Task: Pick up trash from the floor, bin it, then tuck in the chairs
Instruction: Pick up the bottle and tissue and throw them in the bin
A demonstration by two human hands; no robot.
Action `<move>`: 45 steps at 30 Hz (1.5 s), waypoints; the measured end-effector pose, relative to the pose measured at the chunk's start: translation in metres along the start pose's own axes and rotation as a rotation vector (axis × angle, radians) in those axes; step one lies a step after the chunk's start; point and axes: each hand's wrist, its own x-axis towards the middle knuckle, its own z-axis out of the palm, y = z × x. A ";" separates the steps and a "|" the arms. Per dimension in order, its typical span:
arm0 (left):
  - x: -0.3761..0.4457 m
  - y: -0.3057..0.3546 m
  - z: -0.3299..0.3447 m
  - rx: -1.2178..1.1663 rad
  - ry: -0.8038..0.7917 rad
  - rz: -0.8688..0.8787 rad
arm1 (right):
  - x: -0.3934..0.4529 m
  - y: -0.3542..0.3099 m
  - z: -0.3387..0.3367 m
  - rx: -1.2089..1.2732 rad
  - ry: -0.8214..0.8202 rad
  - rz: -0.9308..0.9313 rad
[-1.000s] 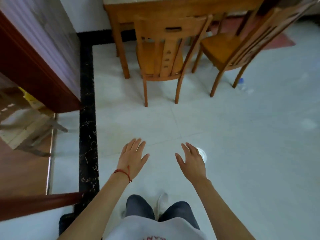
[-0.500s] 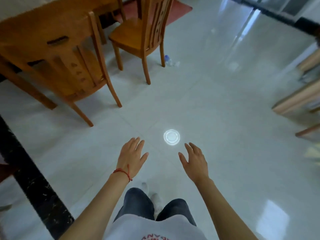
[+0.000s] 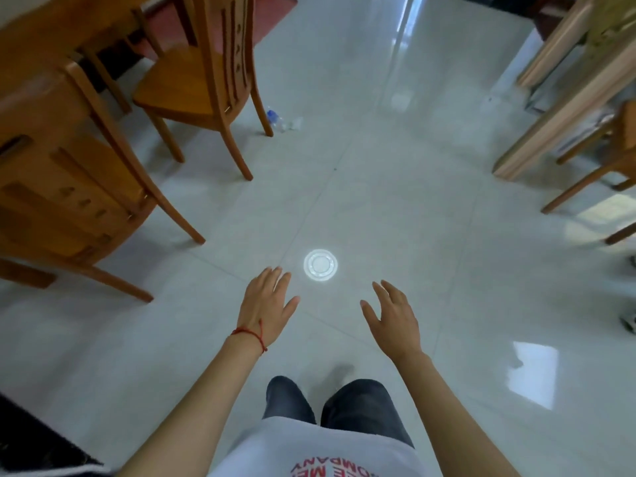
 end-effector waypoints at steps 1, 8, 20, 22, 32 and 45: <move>0.010 0.001 0.000 -0.001 -0.006 0.018 | 0.005 0.002 -0.002 0.009 0.014 0.013; 0.095 0.033 0.000 0.068 -0.052 0.109 | 0.068 0.032 -0.028 0.027 0.035 0.087; 0.279 0.134 -0.013 0.086 -0.058 0.164 | 0.225 0.099 -0.128 0.072 0.077 0.087; 0.306 0.148 -0.016 0.056 -0.046 0.169 | 0.248 0.108 -0.145 0.105 0.104 0.110; 0.465 0.190 -0.025 0.097 -0.077 0.228 | 0.383 0.141 -0.191 0.132 0.136 0.174; 0.688 0.221 -0.057 0.053 -0.157 0.233 | 0.581 0.160 -0.263 0.099 0.114 0.233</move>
